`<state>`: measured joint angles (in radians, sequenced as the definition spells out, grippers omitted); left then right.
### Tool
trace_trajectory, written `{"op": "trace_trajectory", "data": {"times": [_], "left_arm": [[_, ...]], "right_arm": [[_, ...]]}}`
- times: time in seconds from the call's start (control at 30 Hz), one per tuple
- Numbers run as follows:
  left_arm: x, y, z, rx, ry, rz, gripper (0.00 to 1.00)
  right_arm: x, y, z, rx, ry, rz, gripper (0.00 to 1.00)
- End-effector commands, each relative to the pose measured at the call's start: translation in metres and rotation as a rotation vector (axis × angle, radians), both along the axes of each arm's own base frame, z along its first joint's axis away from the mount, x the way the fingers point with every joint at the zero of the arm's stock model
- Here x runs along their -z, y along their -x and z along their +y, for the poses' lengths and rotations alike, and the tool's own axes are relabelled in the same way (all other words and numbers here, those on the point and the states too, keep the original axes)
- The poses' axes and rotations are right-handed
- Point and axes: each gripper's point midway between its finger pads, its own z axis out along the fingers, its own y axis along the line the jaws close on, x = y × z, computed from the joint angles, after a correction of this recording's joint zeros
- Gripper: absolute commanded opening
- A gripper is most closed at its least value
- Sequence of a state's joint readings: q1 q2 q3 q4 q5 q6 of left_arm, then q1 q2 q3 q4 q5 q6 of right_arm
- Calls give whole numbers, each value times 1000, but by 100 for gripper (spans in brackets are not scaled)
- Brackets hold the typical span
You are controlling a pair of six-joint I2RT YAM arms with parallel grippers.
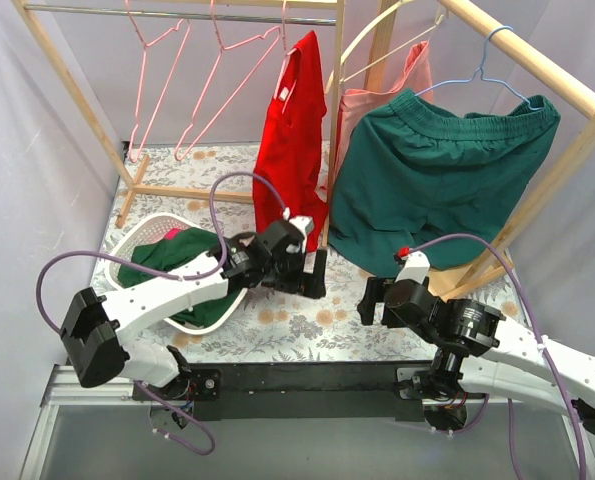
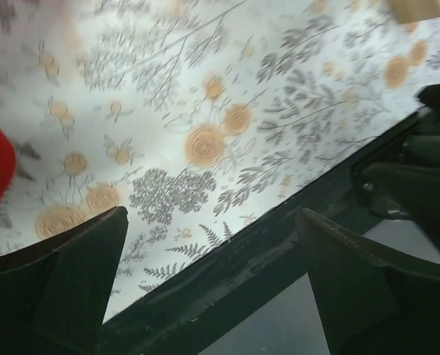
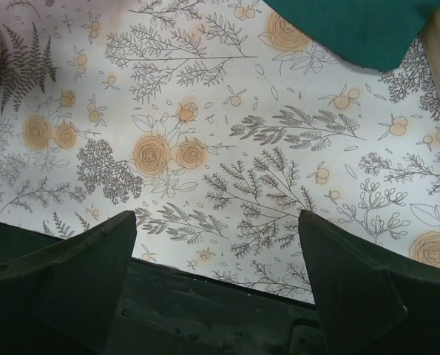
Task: Place the t-shirt on the hanger
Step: Reset both arms
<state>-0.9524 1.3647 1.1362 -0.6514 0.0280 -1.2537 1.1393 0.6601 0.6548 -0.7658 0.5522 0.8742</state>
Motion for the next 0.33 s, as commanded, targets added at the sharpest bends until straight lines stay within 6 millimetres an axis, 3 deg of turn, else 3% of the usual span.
{"op": "trace_trajectory", "data": {"times": [0.0,0.1,0.3], "left_arm": [[6,10,3,-126,61,5,98],[17,17,11,-147,34,7,98],[8,20,10,-129,74,-9,98]], "right_arm": [[-5,0,3,47,-69,10,98],[-7,-2,6,43,-63,6,98],[-14,-8,16,31,-50,-5,98]]}}
